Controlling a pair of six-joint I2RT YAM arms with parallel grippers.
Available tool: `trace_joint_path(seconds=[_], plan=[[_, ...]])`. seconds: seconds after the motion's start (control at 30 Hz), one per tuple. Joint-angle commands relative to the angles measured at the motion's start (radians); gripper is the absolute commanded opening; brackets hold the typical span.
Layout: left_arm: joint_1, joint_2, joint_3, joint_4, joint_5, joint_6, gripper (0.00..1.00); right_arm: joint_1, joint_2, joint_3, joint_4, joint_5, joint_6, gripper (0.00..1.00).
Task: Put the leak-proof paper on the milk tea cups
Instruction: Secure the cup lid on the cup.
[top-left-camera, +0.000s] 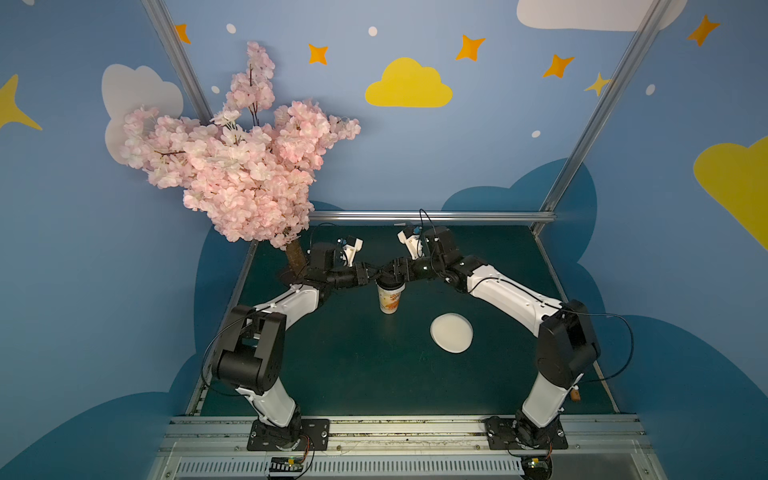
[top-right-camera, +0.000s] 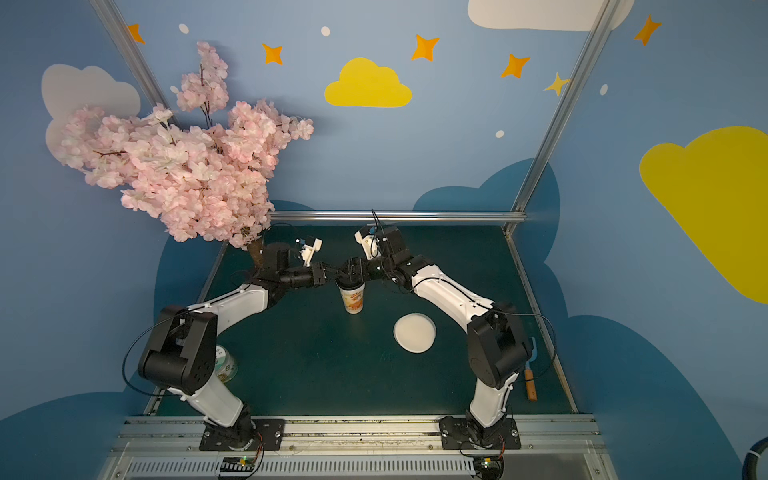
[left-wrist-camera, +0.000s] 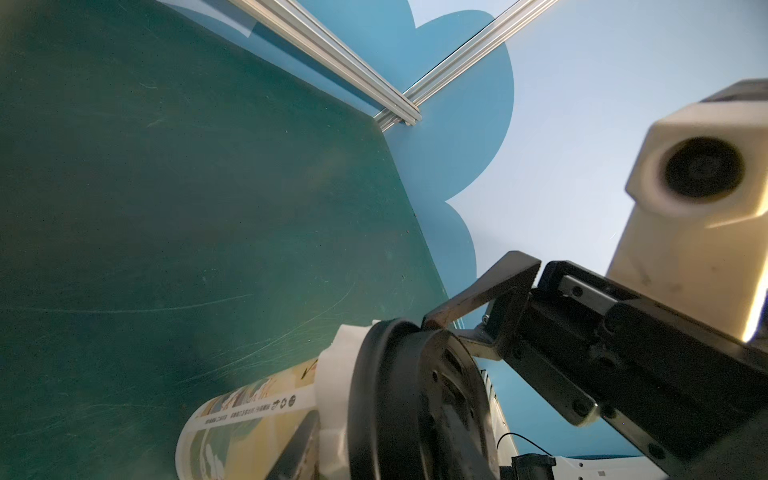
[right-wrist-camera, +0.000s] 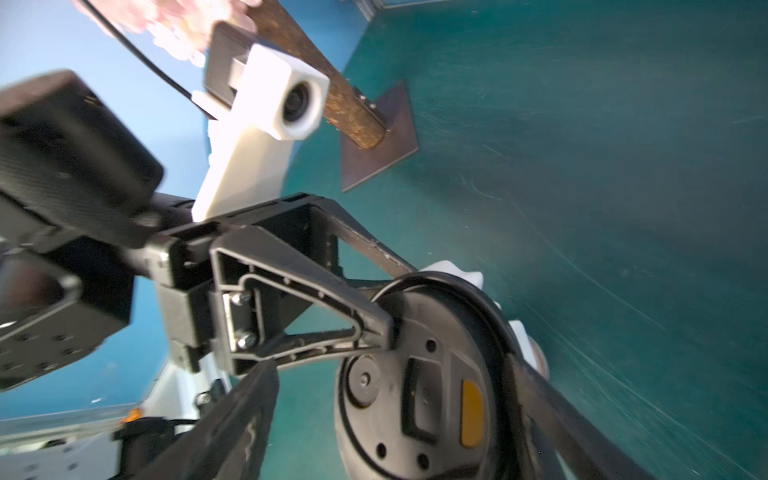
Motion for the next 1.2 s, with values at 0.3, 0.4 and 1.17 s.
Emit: trace_joint_path(seconds=[0.3,0.4,1.17], plan=[[-0.030,0.117,-0.090,-0.344,-0.101,0.085,0.43,-0.056,-0.024,-0.117,-0.087,0.165,0.100,0.87],[-0.029,0.117,-0.091,-0.345,-0.099,0.086,0.43,-0.078,-0.039,-0.142,-0.062,0.152,0.101,0.87],[-0.028,0.139,-0.069,-0.372,-0.106,0.086,0.44,-0.064,-0.178,-0.403,0.407,-0.095,0.216,0.85]])
